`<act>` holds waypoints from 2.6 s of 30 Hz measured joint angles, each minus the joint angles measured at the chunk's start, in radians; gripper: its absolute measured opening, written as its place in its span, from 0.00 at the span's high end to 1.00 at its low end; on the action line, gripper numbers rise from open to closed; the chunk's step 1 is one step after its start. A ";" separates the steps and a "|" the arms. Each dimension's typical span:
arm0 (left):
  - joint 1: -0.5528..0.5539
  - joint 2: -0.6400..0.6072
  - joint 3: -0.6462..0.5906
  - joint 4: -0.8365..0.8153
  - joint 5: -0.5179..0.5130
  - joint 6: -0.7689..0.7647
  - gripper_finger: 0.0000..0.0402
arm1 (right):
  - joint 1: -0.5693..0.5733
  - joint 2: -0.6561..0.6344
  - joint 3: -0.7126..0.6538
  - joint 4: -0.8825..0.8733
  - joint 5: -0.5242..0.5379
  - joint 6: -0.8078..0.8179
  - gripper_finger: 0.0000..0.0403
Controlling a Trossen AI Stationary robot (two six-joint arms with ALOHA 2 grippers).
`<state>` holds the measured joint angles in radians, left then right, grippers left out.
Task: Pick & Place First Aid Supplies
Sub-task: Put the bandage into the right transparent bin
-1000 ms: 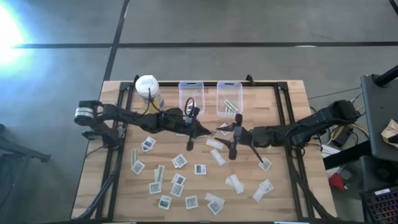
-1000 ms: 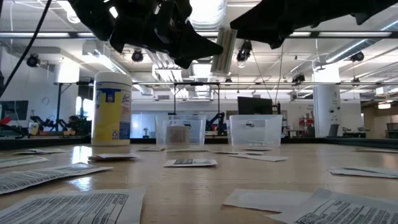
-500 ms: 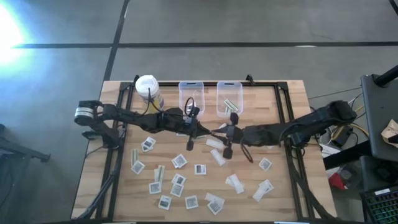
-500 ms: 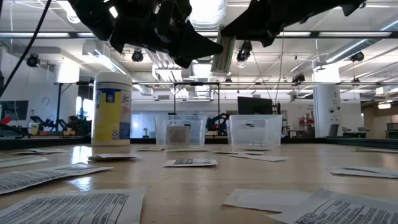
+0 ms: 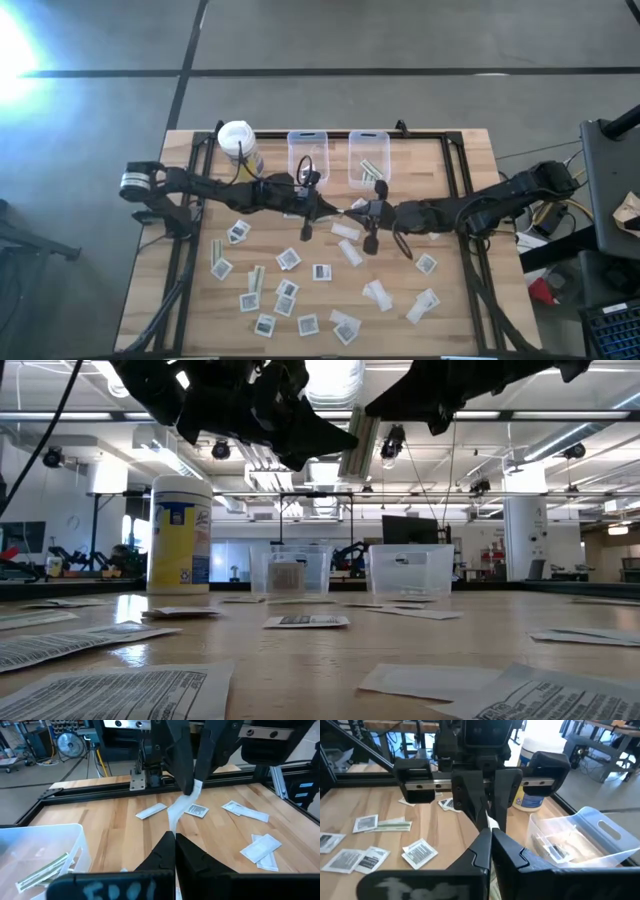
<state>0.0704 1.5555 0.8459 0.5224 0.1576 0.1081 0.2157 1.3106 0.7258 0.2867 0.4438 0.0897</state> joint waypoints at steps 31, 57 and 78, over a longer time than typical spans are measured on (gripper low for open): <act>0.000 0.000 0.000 0.000 0.001 0.004 1.00 | -0.011 0.002 0.002 -0.037 -0.003 0.023 0.94; 0.000 0.000 0.000 0.000 0.001 0.005 1.00 | -0.011 0.002 0.002 -0.045 0.000 0.035 0.98; 0.000 -0.059 0.001 -0.176 -0.166 0.031 0.58 | -0.041 -0.002 0.002 -0.117 0.030 0.028 0.98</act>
<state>0.0704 1.4965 0.8471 0.3461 -0.0084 0.1390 0.1748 1.3081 0.7273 0.1693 0.4735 0.1181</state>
